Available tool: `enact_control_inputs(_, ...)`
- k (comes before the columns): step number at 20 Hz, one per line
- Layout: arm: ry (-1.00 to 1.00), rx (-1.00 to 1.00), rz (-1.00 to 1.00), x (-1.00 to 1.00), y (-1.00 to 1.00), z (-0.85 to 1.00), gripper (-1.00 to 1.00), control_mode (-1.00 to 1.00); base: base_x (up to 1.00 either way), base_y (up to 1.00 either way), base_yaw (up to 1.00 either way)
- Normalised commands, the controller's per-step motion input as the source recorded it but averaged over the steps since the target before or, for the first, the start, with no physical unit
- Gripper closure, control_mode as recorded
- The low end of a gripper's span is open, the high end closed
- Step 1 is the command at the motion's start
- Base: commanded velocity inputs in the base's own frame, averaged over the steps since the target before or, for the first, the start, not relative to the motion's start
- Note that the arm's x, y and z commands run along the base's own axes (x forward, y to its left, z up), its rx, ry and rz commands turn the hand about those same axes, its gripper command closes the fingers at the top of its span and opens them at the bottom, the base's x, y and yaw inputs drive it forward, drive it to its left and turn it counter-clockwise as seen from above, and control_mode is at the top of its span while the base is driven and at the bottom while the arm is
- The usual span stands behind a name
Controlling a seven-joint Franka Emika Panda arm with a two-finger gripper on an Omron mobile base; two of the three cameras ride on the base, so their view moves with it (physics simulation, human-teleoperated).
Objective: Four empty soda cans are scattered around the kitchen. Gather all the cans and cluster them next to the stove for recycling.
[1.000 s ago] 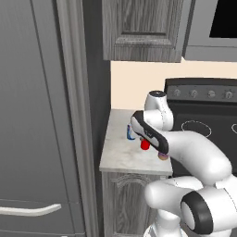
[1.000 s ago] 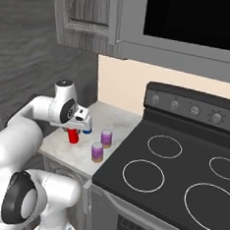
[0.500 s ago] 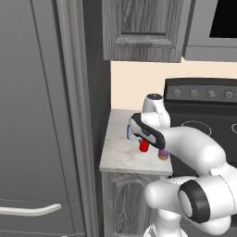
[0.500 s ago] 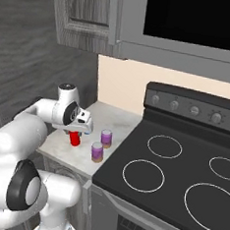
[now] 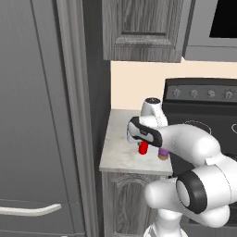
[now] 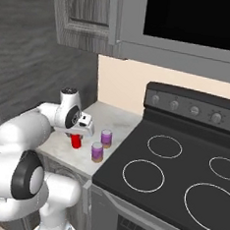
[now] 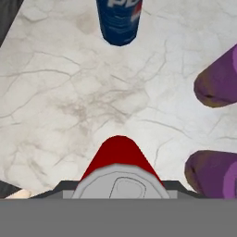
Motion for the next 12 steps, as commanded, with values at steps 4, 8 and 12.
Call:
enact_control_inputs(4,0.00,0.00,0.00,0.12,0.00,-0.14,1.00,-1.00,0.00,0.00,0.00)
enact_control_inputs(8,0.00,0.00,0.00,0.12,-0.01,-0.11,1.00,-1.00,0.00,0.00,0.00)
enact_control_inputs(12,0.00,0.00,0.00,0.11,-0.02,-0.12,1.00,-1.00,0.00,0.00,0.00)
